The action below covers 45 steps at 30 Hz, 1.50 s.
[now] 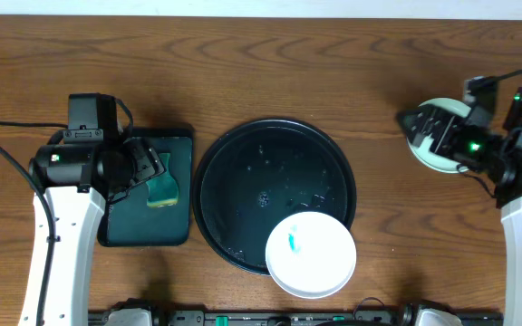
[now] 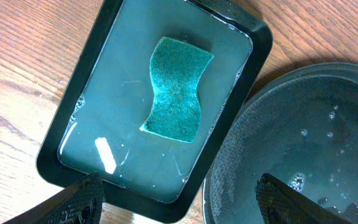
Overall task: Clean dirty plates on tray and stack at the side
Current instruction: 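Move the right gripper to the rim of the white plate, then drag the white plate onto the center of the round tray with right gripper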
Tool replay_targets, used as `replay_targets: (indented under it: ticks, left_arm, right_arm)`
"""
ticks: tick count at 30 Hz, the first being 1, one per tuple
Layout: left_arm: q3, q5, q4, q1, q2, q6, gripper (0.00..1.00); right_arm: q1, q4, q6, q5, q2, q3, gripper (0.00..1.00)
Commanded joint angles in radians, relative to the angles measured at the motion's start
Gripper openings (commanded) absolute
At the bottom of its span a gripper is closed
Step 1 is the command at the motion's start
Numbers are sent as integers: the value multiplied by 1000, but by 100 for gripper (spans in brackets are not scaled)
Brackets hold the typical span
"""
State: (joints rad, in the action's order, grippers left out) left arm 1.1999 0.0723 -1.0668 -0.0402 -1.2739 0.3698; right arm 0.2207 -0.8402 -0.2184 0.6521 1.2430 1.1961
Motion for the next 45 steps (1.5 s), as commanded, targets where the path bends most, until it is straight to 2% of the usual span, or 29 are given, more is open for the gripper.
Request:
replay_targets:
  ticks: [1, 6, 8, 10, 11, 13, 14, 15, 17, 18, 21, 24, 26, 32, 37, 42, 45]
  left_arm:
    - [-5, -2, -2, -2, -8, 9, 79]
    - [-5, -2, -2, -2, -7, 9, 79]
    - [-5, -2, -2, -2, -8, 8, 79]
    - [-5, -2, -2, -2, -8, 9, 79]
    - [-5, -2, -2, -3, -8, 9, 79]
    - [-5, -2, -2, -2, -8, 9, 79]
    - [-5, -2, -2, -2, -8, 8, 79]
    - [-5, -2, -2, -2, -8, 8, 79]
    - [-5, -2, -2, -2, -8, 9, 79]
    - [-5, -2, -2, -2, -8, 8, 79]
    - [-5, -3, -2, -2, -8, 8, 79]
    - [-5, -2, -3, -3, -8, 8, 79]
    - [-5, -2, -3, -3, -8, 8, 79]
    - [-5, -2, -2, -2, -8, 8, 79]
    - [-5, -2, -2, -2, -8, 8, 79]
    - [-5, -2, -2, -3, -8, 8, 79]
    - [-5, -2, -2, -2, -8, 8, 79]
  right_arm:
    - [-53, -61, 94, 188, -6, 6, 99]
    - [-139, -235, 86, 127, -6, -1, 99]
    - [-172, -325, 26, 8, -6, -1, 96]
    - [-206, -420, -87, -184, -6, -2, 97]
    - [-220, -463, -154, -282, -6, -3, 87]
    - [-245, -534, -247, -402, -6, -6, 59]
    - [-257, -554, -251, -417, -6, -8, 57]
    - [-269, -572, -245, -416, -6, -11, 60]
    - [-297, -603, -257, -415, -6, -21, 77]
    - [-313, -615, -275, -415, -6, -29, 79]
    - [-363, -642, -365, -415, -6, -74, 77]
    - [-410, -650, -446, -410, -6, -160, 58]
    - [-444, -638, -467, -395, -6, -232, 52]
    - [-534, -531, -493, -289, -6, -399, 56]
    - [-583, -423, -526, -281, -6, -460, 52]
    - [-589, -340, -545, -280, -6, -516, 62]
    - [-589, -292, -567, -277, -6, -565, 59]
